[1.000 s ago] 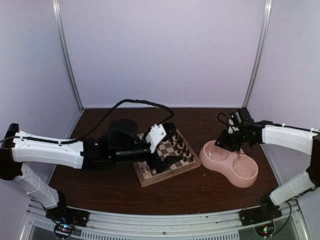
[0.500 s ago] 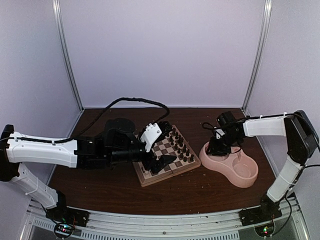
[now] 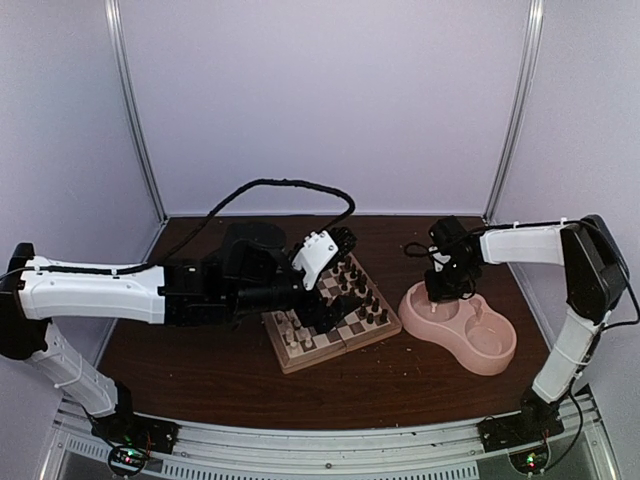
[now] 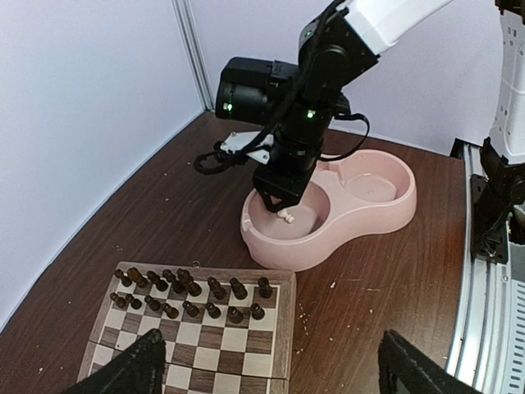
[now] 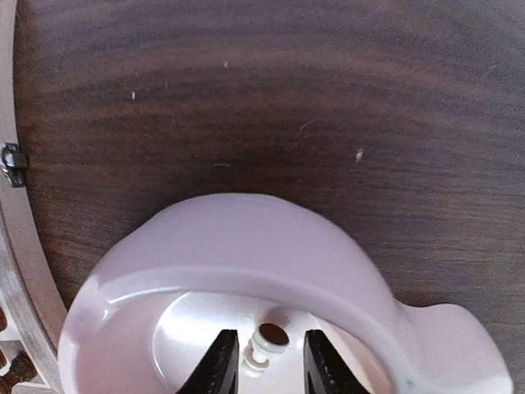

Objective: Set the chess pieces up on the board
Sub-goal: Pick up the pawn from the storage box.

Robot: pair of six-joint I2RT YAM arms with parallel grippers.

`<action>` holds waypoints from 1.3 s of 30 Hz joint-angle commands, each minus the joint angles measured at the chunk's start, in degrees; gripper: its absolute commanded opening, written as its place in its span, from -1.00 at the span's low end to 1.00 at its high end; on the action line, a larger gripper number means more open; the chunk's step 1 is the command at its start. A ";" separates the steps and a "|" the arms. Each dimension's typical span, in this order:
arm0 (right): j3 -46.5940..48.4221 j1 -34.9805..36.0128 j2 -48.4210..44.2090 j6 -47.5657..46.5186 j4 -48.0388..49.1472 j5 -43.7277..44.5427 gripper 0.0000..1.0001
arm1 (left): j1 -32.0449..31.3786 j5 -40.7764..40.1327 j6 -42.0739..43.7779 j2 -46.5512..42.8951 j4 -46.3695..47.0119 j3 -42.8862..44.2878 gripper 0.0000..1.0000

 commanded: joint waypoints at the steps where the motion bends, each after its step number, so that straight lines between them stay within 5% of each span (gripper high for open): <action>1: -3.01 -0.27 -9.36 -1.35 3.97 7.11 -0.38 | -0.21 -1.41 0.80 2.69 0.49 4.12 0.80; 20: -6.69 0.03 -12.61 -0.87 -1.89 -9.87 -0.22 | -0.23 -2.95 -0.47 2.44 -2.10 4.91 0.81; 29: -2.43 1.14 -9.34 -2.02 -9.38 -4.81 0.18 | -0.21 -2.62 0.66 2.20 -2.93 5.07 0.81; 39: -1.60 1.40 -2.50 -0.89 -10.71 -4.10 0.11 | -0.21 -2.19 0.55 1.53 -3.99 4.48 0.82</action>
